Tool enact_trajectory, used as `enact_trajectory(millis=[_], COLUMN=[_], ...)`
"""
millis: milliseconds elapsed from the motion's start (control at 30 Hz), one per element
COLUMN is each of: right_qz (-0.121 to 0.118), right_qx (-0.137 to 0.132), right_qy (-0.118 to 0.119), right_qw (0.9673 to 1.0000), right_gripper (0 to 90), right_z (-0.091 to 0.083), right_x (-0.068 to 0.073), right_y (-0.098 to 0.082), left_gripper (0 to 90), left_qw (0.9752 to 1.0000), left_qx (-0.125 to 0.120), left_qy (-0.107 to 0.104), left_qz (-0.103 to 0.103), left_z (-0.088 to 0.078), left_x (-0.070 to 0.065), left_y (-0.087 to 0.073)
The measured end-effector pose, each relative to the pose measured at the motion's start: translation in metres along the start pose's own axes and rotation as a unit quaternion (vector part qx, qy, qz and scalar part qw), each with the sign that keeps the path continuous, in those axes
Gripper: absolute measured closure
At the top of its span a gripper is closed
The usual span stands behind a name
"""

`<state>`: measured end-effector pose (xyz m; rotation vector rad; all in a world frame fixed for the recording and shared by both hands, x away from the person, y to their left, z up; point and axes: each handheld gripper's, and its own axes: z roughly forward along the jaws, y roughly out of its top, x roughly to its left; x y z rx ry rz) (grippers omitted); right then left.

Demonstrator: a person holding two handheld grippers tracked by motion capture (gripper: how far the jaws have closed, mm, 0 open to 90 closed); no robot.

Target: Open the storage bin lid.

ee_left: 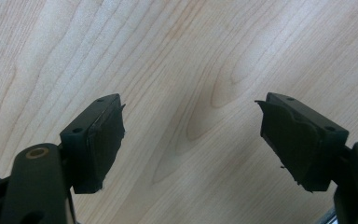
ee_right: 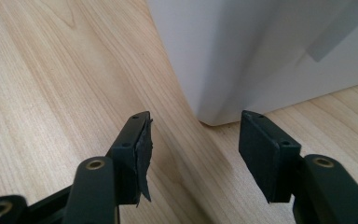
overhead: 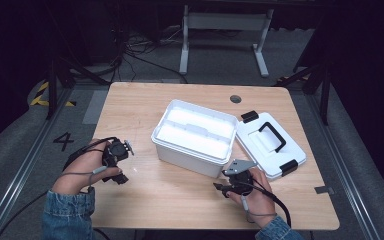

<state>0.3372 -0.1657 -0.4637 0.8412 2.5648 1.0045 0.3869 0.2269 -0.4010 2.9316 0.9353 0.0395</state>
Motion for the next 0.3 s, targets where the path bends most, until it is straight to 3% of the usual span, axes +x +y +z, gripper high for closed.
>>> enact_trajectory(millis=[300], right_qz=[0.008], right_qx=[0.000], right_qy=[0.008], right_qw=[0.9999], right_gripper=[45.3], right_z=[-0.0007], right_x=[0.0006], right_y=[-0.0006], left_gripper=[22.4], left_qw=[1.0000], left_qx=[0.003], left_qy=[0.000], left_qz=[-0.002], left_z=[0.0001], left_x=[0.0001], left_y=[0.0007])
